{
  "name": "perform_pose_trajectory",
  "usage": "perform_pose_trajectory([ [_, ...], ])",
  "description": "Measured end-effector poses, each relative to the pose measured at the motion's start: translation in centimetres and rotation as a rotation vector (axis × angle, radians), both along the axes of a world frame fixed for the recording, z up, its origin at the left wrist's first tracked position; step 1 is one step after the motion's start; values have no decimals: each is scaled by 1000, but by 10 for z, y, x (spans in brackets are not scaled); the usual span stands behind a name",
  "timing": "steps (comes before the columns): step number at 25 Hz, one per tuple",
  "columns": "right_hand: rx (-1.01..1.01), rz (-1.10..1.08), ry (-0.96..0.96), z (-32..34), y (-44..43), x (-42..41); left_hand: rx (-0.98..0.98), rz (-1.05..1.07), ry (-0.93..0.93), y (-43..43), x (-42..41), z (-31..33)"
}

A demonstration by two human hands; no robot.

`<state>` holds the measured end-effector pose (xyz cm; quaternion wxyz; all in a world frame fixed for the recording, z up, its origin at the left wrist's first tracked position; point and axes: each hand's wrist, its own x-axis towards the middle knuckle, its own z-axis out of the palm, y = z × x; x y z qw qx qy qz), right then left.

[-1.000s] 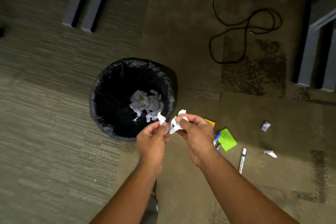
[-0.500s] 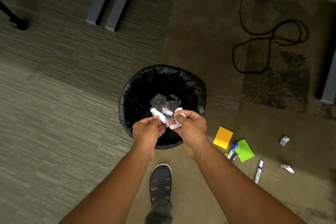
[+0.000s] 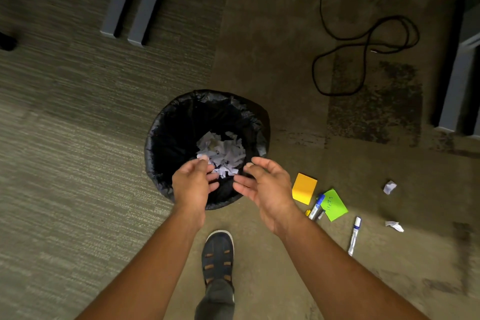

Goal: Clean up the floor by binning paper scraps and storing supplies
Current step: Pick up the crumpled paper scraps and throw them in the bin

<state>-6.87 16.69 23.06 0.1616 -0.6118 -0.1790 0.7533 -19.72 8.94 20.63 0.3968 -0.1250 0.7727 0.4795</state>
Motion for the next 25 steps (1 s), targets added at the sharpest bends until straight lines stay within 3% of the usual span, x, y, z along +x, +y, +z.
perform_pose_trajectory([
  [6,16,-113,-62,-6,10,102,131,-203,209,44,72,18],
  [10,37,-184,-171,-26,20,197,192,-363,142,73,142,9],
  [17,67,-311,-295,-77,39,359,101,-549,30,108,260,-36],
  [25,187,-9,-579,-175,50,509,6,-838,133,156,368,-135],
])
